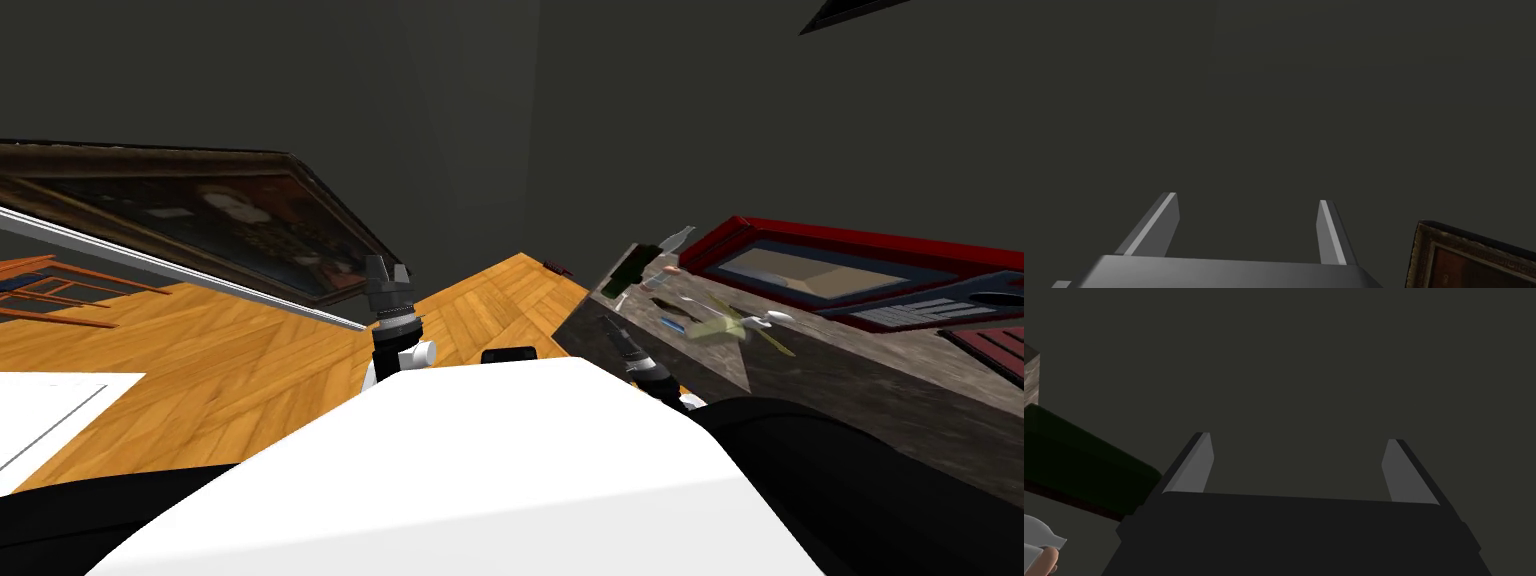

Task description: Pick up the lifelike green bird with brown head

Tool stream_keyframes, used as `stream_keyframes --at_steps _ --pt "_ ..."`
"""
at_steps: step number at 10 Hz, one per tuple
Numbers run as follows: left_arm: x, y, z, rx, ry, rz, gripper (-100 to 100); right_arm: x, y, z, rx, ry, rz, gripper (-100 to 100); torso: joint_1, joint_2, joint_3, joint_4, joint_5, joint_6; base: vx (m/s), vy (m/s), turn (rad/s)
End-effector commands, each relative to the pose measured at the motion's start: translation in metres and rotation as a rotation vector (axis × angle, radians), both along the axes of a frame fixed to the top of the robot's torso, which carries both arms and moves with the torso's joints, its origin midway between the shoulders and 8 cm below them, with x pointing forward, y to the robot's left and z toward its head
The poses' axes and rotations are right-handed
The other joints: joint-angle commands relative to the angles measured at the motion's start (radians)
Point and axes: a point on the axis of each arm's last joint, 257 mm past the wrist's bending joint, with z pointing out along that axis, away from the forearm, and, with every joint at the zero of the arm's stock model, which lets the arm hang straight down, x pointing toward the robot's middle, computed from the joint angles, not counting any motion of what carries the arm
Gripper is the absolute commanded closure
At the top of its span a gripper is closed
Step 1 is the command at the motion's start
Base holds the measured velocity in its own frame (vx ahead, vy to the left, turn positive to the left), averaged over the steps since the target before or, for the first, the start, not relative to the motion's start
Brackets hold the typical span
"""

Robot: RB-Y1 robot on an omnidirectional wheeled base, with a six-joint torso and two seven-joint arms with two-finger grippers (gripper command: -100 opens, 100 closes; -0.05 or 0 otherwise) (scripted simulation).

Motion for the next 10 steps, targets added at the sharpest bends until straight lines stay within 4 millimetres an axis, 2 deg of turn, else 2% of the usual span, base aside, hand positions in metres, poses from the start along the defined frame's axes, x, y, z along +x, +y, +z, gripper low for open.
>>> stream_keyframes --at_steps 1,2,3,4,5,6,7,8,9,10 --pt "0.0 0.0 0.0 0.0 0.0 0.0 0 -0.008 -0.014 -0.012 -0.044 0.035 -0.007 -100 0.0 0.0 0.0 0.0 0.0 0.0 0.061 0.046 0.15" --pt "0.0 0.0 0.0 0.0 0.0 0.0 0 -0.026 -0.027 -0.024 -0.128 0.089 -0.002 -100 -0.001 0.0 0.0 0.0 0.0 0.0 0.068 0.057 0.276" --pt "0.0 0.0 0.0 0.0 0.0 0.0 0 -0.029 -0.033 -0.03 -0.128 0.105 -0.015 -100 0.0 0.0 0.0 0.0 0.0 0.0 0.058 0.041 0.149" --pt "0.0 0.0 0.0 0.0 0.0 0.0 0 -0.048 -0.046 -0.039 -0.213 0.159 -0.005 -100 -0.001 0.001 0.0 0.0 0.0 0.001 0.06 0.03 0.247" --pt "0.0 0.0 0.0 0.0 0.0 0.0 0 -0.052 -0.052 -0.045 -0.213 0.177 -0.018 -100 -0.002 0.001 0.0 0.0 0.0 0.0 0.061 0.009 0.135" --pt "0.0 0.0 0.0 0.0 0.0 0.0 0 -0.072 -0.066 -0.053 -0.297 0.232 -0.004 -100 -0.003 0.001 0.0 0.0 -0.001 0.001 0.088 -0.019 0.239" --pt "0.0 0.0 0.0 0.0 0.0 0.0 0 -0.077 -0.072 -0.059 -0.297 0.25 -0.018 -100 -0.005 0.0 0.0 0.0 -0.001 0.0 0.08 -0.02 0.149" --pt "0.0 0.0 0.0 0.0 0.0 0.0 0 -0.098 -0.086 -0.066 -0.38 0.309 -0.001 -100 -0.005 0.0 0.0 0.0 -0.001 0.0 0.083 -0.018 0.227" --pt "0.0 0.0 0.0 0.0 0.0 0.0 0 -0.102 -0.091 -0.07 -0.38 0.322 -0.011 -100 -0.005 -0.001 0.0 0.0 -0.001 0.0 0.066 -0.019 0.144" --pt "0.0 0.0 0.0 0.0 0.0 0.0 0 -0.122 -0.103 -0.074 -0.46 0.377 0.013 -100 -0.005 0.0 0.0 0.0 -0.001 0.0 0.084 -0.035 0.306"
